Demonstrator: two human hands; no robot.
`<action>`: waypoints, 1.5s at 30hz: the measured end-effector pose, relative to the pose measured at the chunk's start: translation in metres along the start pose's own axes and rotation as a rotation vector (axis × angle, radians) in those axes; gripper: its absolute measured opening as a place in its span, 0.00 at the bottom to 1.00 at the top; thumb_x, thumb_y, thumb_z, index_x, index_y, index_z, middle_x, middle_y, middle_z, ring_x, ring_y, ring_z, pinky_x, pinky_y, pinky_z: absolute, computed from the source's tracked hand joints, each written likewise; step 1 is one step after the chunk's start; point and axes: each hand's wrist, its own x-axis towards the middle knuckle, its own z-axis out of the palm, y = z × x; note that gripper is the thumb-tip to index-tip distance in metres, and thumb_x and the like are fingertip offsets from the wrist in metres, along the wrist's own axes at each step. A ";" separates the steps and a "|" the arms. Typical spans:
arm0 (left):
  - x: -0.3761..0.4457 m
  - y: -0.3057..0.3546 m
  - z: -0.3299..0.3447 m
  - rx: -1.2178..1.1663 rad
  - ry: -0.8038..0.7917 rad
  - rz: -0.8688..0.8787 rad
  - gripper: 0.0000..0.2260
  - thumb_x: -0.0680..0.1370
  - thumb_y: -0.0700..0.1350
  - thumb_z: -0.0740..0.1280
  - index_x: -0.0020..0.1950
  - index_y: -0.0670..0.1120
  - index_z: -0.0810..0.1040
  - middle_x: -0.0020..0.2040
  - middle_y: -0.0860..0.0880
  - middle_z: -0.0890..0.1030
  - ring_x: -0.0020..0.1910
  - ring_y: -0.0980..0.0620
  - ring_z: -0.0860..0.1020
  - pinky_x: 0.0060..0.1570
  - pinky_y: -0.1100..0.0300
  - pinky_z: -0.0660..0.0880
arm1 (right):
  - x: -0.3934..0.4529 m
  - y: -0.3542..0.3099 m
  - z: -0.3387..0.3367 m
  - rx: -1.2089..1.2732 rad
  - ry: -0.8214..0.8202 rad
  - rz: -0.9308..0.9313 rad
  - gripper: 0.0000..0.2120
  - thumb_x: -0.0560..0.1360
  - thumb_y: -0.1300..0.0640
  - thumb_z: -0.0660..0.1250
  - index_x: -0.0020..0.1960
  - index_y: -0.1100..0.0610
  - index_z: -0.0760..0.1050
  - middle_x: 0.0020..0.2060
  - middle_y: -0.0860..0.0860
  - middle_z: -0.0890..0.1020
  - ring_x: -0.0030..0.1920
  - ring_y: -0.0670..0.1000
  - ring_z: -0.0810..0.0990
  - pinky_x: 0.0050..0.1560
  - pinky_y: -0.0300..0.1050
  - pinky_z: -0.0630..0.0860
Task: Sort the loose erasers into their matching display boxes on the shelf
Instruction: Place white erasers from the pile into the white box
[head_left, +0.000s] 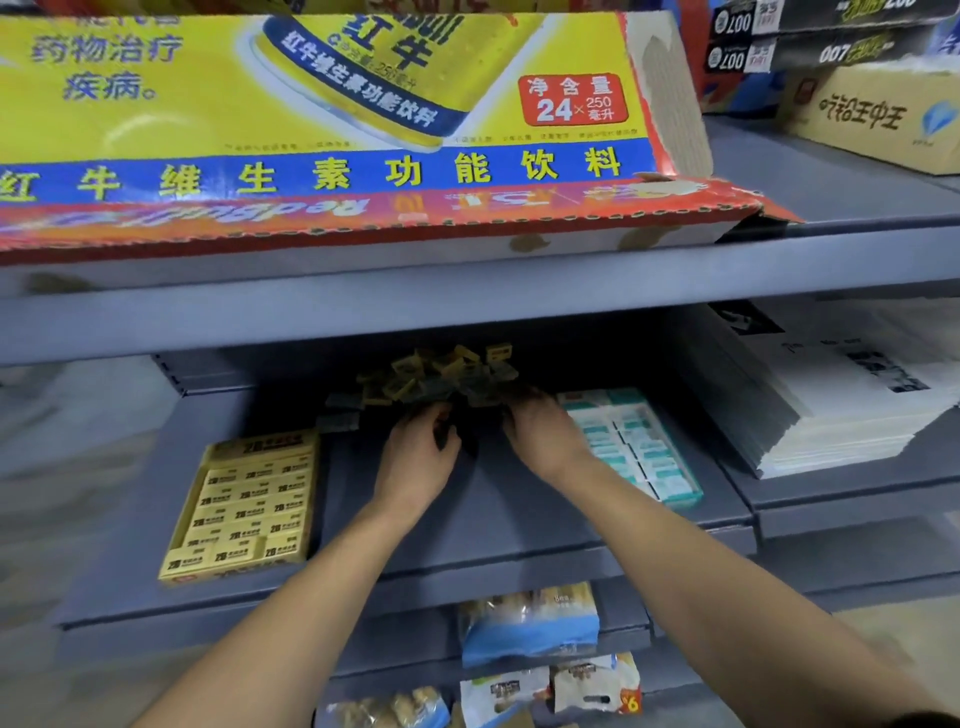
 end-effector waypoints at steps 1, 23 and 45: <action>0.001 -0.001 -0.001 0.006 -0.002 -0.003 0.14 0.79 0.45 0.65 0.64 0.46 0.76 0.57 0.48 0.81 0.56 0.50 0.78 0.52 0.58 0.75 | 0.006 0.000 0.003 -0.028 0.004 0.003 0.21 0.76 0.62 0.61 0.69 0.58 0.71 0.66 0.59 0.75 0.65 0.59 0.74 0.65 0.49 0.70; -0.009 -0.014 -0.007 -0.004 0.000 0.014 0.16 0.78 0.45 0.67 0.65 0.46 0.75 0.58 0.48 0.79 0.56 0.52 0.77 0.50 0.65 0.70 | -0.004 -0.015 0.003 0.118 0.066 -0.120 0.16 0.74 0.64 0.68 0.61 0.57 0.79 0.58 0.61 0.80 0.61 0.64 0.74 0.58 0.54 0.75; -0.023 -0.014 -0.014 -0.162 0.091 0.034 0.20 0.74 0.36 0.70 0.66 0.45 0.74 0.53 0.50 0.80 0.48 0.55 0.79 0.48 0.65 0.74 | -0.034 -0.050 -0.015 0.722 -0.116 0.101 0.23 0.74 0.64 0.67 0.67 0.54 0.70 0.47 0.43 0.77 0.42 0.39 0.76 0.44 0.30 0.71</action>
